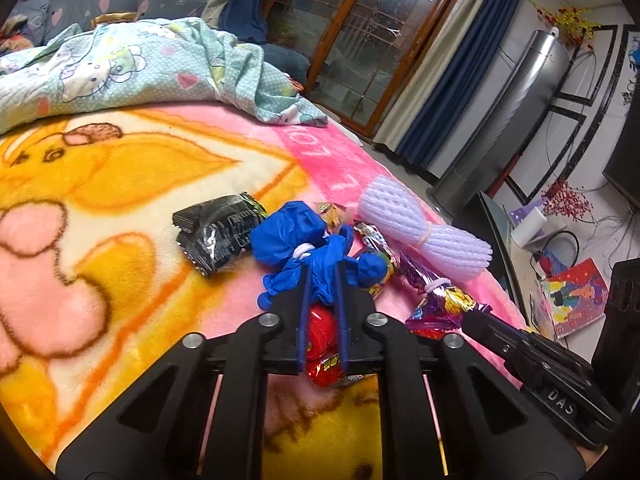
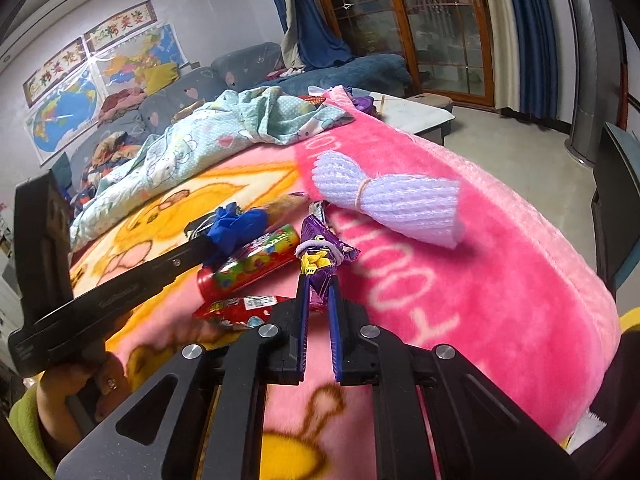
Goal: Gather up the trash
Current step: 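Grasp the blue wrapper with the left gripper while the right gripper grasps the purple candy wrapper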
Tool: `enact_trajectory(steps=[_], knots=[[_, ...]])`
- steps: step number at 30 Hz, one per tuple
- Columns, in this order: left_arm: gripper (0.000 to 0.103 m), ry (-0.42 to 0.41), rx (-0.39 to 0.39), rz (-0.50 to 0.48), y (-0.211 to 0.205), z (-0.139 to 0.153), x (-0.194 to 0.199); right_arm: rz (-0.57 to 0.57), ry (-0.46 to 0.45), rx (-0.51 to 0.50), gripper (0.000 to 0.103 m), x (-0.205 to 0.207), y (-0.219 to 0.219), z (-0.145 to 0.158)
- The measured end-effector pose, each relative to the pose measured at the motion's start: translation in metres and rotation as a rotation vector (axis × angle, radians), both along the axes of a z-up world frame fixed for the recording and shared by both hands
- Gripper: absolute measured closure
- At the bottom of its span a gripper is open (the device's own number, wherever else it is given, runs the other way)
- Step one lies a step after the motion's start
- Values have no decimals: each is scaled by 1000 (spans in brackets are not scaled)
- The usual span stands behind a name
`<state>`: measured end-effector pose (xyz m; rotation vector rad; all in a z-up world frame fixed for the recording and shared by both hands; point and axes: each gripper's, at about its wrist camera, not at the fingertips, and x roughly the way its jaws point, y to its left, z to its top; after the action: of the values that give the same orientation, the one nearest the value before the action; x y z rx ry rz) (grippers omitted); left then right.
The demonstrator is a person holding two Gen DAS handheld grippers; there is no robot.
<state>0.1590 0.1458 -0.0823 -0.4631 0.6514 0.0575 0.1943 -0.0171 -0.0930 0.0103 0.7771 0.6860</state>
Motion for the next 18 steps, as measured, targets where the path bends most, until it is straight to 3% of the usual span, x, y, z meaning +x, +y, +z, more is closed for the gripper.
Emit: enact_trajectory(steps=[18], knots=[[102, -43, -67, -137, -30, 17, -24, -14, -35, 17, 94, -32, -37, 21]])
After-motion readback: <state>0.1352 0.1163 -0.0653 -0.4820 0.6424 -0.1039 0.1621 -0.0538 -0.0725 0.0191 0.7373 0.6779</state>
